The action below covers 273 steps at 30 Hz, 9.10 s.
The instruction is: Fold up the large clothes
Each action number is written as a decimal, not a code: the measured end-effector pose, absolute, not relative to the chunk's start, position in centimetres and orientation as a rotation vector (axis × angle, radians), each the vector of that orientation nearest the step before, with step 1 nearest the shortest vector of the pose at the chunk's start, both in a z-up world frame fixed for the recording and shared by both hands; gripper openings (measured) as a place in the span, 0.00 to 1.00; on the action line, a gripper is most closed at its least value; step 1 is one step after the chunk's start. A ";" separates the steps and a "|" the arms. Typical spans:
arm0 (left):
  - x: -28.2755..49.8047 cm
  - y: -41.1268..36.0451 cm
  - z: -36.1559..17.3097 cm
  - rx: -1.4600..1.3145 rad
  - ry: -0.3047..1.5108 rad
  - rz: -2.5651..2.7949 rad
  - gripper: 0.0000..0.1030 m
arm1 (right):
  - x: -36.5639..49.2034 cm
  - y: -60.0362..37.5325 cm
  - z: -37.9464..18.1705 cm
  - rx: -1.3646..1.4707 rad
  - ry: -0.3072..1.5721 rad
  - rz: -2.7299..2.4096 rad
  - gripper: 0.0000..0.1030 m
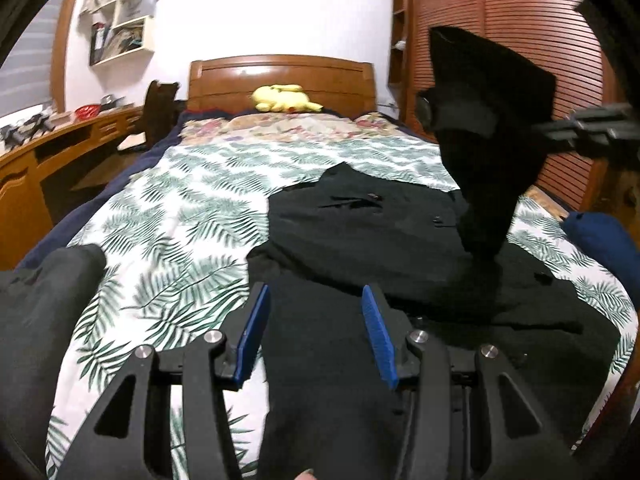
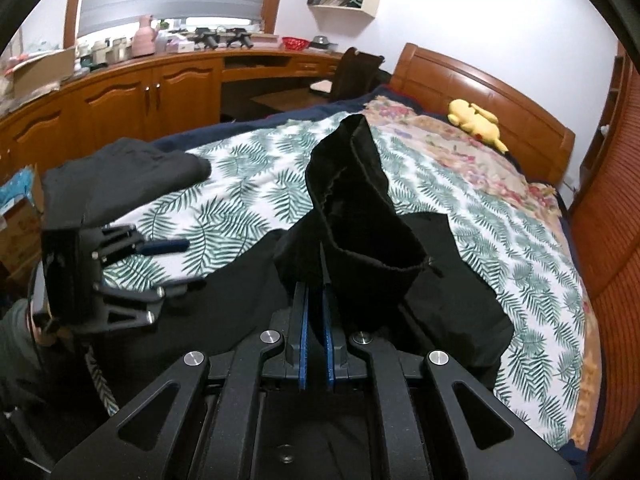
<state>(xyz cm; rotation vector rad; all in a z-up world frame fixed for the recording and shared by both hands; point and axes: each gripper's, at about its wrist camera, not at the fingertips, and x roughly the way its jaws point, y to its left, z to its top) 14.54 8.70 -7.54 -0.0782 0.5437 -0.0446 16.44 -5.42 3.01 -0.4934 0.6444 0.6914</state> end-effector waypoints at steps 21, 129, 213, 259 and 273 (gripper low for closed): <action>14.1 10.2 -8.2 -0.093 0.551 -0.023 0.45 | 14.1 -7.8 -1.6 -0.471 0.751 0.698 0.45; 13.4 7.9 -10.4 -0.027 0.672 -0.110 0.46 | 18.6 -17.2 -10.3 -0.307 0.896 0.496 0.44; -0.3 8.9 -12.2 -0.089 0.781 -0.024 0.02 | 5.3 -31.3 -12.4 -0.280 0.928 0.382 0.14; 5.6 9.9 8.6 0.070 0.385 0.070 0.00 | 8.2 -29.7 5.1 -0.277 0.563 0.401 0.05; 15.9 10.2 2.4 0.005 0.502 0.049 0.00 | 26.7 -23.8 -2.3 -0.407 0.625 0.337 0.05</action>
